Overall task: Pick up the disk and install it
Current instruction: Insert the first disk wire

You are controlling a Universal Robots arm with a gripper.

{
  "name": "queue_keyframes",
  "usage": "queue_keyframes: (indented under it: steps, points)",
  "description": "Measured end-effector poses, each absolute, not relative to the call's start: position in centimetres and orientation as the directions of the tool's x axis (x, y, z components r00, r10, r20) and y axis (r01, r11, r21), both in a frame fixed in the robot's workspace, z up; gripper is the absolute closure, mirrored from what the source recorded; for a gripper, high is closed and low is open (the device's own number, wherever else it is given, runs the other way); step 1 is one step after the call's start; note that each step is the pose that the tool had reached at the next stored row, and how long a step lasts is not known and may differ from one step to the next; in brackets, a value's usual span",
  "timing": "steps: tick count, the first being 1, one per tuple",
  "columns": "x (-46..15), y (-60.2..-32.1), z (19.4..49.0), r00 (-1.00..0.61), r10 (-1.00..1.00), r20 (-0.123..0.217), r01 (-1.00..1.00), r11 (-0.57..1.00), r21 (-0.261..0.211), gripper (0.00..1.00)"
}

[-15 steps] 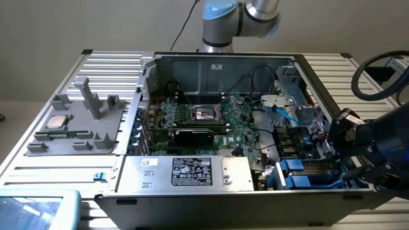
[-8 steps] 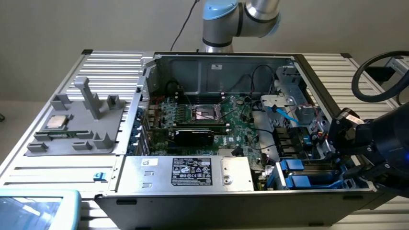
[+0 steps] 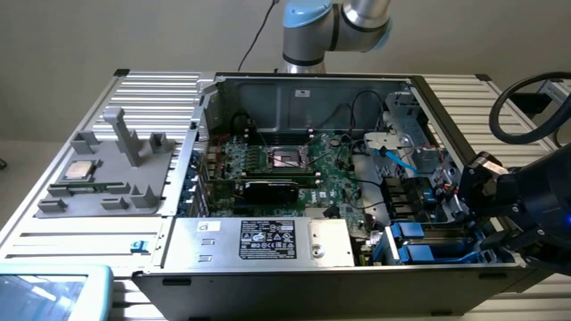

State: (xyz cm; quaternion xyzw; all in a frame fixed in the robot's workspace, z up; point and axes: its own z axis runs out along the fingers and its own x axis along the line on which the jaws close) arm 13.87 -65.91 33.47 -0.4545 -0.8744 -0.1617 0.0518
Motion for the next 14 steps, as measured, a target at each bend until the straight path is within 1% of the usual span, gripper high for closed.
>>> queue_keyframes:
  steps: [7, 9, 10, 14]
  points:
    - [13.87, -65.87, 33.26, -0.582, 0.778, 0.237, 0.811, 0.534, 0.237, 0.58]
    - [13.87, -65.84, 33.21, -0.582, 0.778, 0.238, 0.811, 0.534, 0.237, 0.60]
    - [13.87, -65.83, 33.21, -0.582, 0.778, 0.238, 0.811, 0.534, 0.237, 0.68]
    - [13.87, -65.77, 33.18, -0.582, 0.778, 0.237, 0.811, 0.534, 0.237, 0.68]
